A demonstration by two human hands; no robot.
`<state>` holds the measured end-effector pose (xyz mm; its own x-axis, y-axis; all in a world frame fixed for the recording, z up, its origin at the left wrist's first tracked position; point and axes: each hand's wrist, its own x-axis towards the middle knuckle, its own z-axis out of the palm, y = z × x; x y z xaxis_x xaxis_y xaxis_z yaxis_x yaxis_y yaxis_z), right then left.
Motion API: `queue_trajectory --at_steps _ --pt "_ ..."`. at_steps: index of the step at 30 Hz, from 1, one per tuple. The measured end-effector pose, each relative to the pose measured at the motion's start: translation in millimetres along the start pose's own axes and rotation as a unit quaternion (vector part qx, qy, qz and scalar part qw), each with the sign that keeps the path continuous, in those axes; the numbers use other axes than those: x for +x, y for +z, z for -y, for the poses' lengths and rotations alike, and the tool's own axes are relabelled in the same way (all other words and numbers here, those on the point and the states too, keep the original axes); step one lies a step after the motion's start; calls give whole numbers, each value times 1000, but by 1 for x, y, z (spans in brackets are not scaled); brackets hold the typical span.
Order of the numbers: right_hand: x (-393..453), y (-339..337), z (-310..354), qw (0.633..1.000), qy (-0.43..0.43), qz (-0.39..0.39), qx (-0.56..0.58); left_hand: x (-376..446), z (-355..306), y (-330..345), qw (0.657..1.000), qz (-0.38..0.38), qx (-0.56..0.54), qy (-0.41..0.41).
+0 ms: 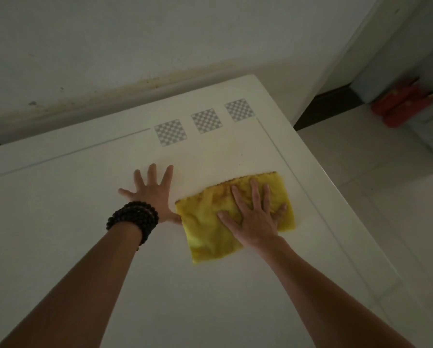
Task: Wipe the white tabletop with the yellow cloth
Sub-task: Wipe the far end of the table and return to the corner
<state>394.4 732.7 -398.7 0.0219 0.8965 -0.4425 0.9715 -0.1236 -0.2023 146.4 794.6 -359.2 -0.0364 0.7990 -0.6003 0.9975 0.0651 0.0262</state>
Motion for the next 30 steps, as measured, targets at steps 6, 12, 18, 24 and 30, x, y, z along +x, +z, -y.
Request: queue_trajectory --at_steps 6,12,18,24,30 --pt "88 -35 14 999 -19 -7 -36 28 3 -4 1000 15 1 0" --pt "119 -49 27 998 -39 -1 -49 27 2 -7 1000 0 24 -3" --pt "46 -18 22 994 -93 0 -64 22 2 -8 1000 -4 17 -8" --pt "35 -8 26 994 -78 12 -71 18 8 0 1000 -24 -5 -5" --pt "114 -36 68 996 -72 -2 -60 20 10 4 998 -27 -48 3"
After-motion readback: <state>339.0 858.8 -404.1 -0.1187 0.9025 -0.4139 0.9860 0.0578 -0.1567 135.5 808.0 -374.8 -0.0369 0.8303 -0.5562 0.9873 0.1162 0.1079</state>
